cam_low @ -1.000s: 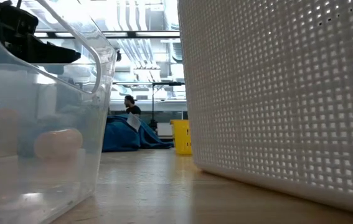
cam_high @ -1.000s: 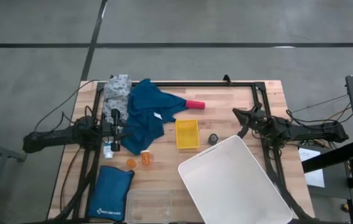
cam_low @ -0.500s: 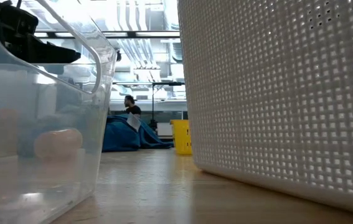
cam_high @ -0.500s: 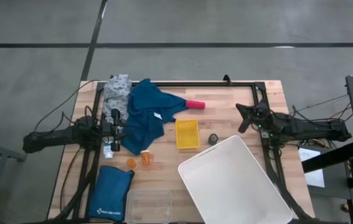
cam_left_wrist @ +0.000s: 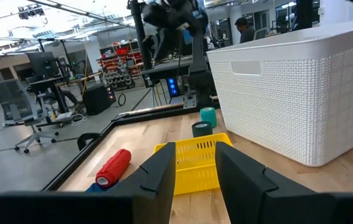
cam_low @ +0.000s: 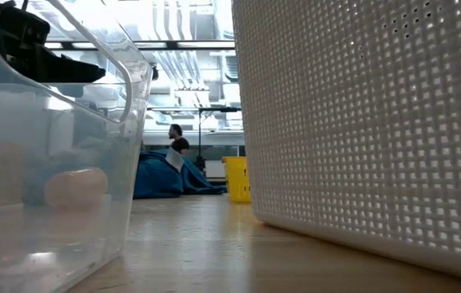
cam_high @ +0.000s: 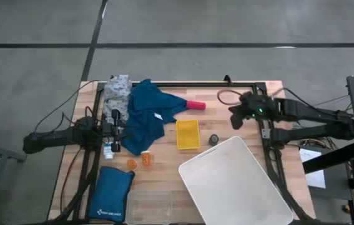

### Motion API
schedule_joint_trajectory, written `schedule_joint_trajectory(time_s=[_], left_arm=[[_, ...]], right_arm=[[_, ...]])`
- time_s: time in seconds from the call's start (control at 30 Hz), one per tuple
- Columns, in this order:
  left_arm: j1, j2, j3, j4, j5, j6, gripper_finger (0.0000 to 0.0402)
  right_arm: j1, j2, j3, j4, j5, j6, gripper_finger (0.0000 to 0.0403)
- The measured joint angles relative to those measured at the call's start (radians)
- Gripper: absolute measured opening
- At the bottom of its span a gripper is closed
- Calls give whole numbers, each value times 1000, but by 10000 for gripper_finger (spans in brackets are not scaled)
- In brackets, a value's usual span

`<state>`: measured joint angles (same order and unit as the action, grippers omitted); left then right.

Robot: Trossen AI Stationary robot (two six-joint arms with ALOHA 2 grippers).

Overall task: Pick & place medical supplies in basket/bin
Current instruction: Put the black bandage into the yellow bin

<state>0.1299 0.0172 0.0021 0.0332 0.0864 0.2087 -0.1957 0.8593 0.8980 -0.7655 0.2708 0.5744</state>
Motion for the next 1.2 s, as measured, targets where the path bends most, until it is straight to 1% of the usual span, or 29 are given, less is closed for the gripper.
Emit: schedule_joint_trajectory(time_s=[0.13,0.27,0.4,0.5,0.57,0.67,0.77,1.07,1.2], left_arm=[[0,0,0,0,0,0,118],[0,0,0,0,0,0,118],[0,0,0,0,0,0,118],[0,0,0,0,0,0,118],[0,0,0,0,0,0,118],[0,0,0,0,0,0,118],[0,0,0,0,0,0,118],[0,0,0,0,0,0,118],[0,0,0,0,0,0,118]], right_arm=[[-101,151,163,-170,-108,3,8],[-182,288,297,-328,-227,3,8],[-201,395,394,-423,-265,-22,8],[-200,442,454,-435,-304,-108,8],[-200,465,480,-436,-321,-155,8],[-203,491,507,-449,-360,-152,8],[-206,506,525,-460,-424,-109,8],[-204,581,534,-459,-441,71,8],[-204,631,534,-462,-531,130,8]])
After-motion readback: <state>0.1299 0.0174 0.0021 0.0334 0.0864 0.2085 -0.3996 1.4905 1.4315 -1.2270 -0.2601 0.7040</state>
